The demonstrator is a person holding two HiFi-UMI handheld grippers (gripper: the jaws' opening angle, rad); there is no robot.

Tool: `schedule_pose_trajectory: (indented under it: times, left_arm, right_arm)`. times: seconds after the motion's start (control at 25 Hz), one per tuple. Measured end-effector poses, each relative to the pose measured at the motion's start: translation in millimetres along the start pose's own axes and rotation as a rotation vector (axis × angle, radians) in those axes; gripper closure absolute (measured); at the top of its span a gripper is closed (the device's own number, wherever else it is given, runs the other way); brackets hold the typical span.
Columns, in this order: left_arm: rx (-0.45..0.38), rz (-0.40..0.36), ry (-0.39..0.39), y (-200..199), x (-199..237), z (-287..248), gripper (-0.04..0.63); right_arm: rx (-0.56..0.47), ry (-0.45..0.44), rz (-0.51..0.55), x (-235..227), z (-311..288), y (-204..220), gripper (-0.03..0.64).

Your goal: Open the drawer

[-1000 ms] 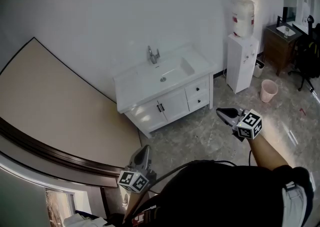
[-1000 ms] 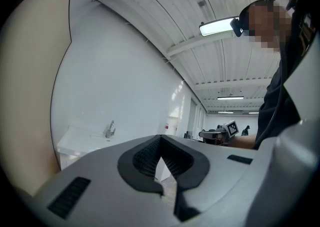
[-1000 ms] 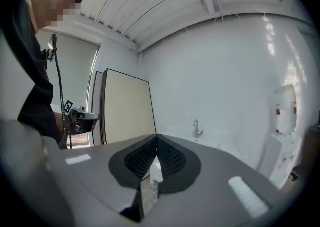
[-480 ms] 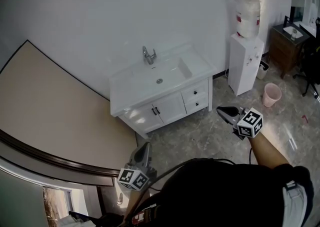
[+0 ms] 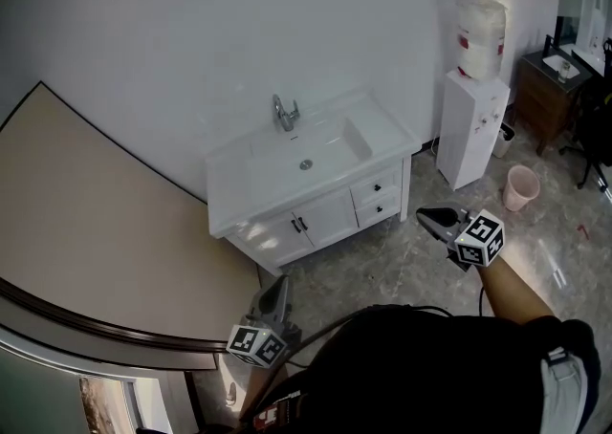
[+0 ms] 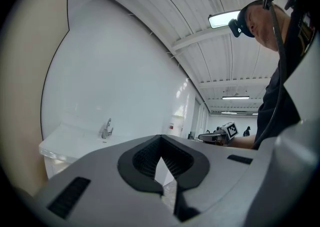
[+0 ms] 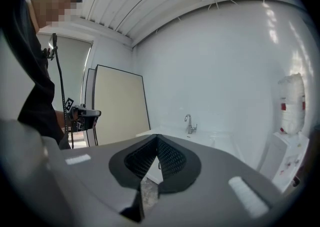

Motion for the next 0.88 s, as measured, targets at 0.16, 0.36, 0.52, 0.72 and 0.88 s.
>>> schedule_pose_trajectory:
  times: [0.16,0.36,0.52,0.72,0.88]
  left_arm:
    - [0.003,0.001,0.048,-20.6,53.7,-23.5,0.595]
    - [0.017,-0.026,0.126,-60.9,110.8,-48.4,0.595]
    - [0.020,-0.023,0.173,-80.6,157.7,-68.0,0.595]
    - [0.037,-0.006,0.191,-92.9,210.0,-77.1,0.595]
    - [0.045,-0.002,0.198,-101.1,241.3,-85.1,0.595]
  right_arm:
    - [-0.015,0.059,-0.024,-7.4,-40.6,-12.3,0.621]
    - [-0.023,0.136,-0.044,-6.0,-82.7,-35.1,0.621]
    - [-0.009,0.159,-0.017,-5.3,-127.5,-50.2,0.621]
    - [0.011,0.179,-0.011,-2.2,-172.7,-56.9,0.621]
    - [0.021,0.192,-0.010,-5.9,-201.8,-62.1,0.621]
Point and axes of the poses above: the fingertips, and each gripper's own axes: z backward along the fingers, x to its left, y out of its underside, the point moved 9 cm from there along z, backward along the fingers, and after that the axes turned 6 degrees about z, right-handed, at the moved point
